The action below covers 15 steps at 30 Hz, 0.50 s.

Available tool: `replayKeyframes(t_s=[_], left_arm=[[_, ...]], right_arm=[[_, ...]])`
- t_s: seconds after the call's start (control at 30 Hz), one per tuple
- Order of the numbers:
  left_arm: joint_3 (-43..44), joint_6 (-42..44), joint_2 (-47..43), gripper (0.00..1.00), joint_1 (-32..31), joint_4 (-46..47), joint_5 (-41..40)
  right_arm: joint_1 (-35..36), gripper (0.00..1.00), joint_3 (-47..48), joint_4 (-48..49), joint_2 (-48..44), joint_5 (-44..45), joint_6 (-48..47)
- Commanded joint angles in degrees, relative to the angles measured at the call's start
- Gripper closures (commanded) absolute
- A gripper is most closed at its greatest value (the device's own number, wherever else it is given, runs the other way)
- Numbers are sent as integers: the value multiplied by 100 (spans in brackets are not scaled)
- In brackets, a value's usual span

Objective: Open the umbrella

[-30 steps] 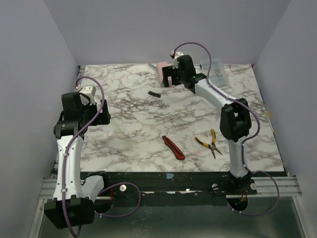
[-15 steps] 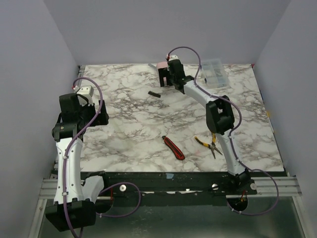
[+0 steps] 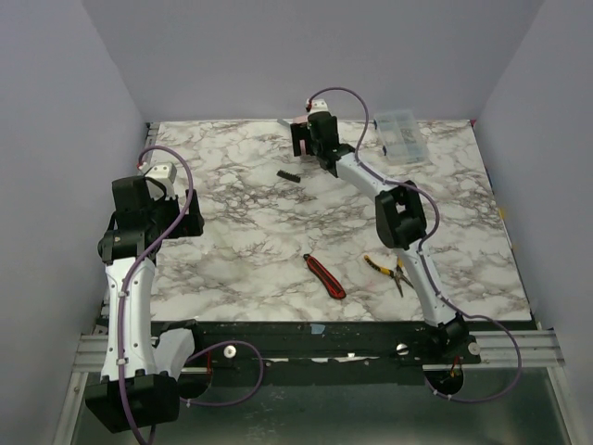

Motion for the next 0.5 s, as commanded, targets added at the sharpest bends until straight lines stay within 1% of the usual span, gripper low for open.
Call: replayKeyframes(t_s=[0.0, 0.1, 0.13, 0.17, 0.27, 0.47], left_arm=[[-29, 57, -106, 1, 44, -145, 27], [13, 58, -142, 2, 45, -213, -16], [37, 181, -148, 1, 46, -248, -12], [66, 211, -146, 2, 43, -294, 1], [85, 250, -188, 1, 46, -342, 2], [-67, 463, -373, 1, 37, -231, 163]], right_arm=[[83, 0, 308, 381, 549, 516, -321], [89, 0, 427, 382, 728, 587, -368], [85, 1, 380, 382, 725, 601, -382], [89, 3, 281, 382, 673, 606, -405], [72, 15, -182, 391, 339, 605, -467], [-87, 38, -1729, 268, -666, 456, -575]])
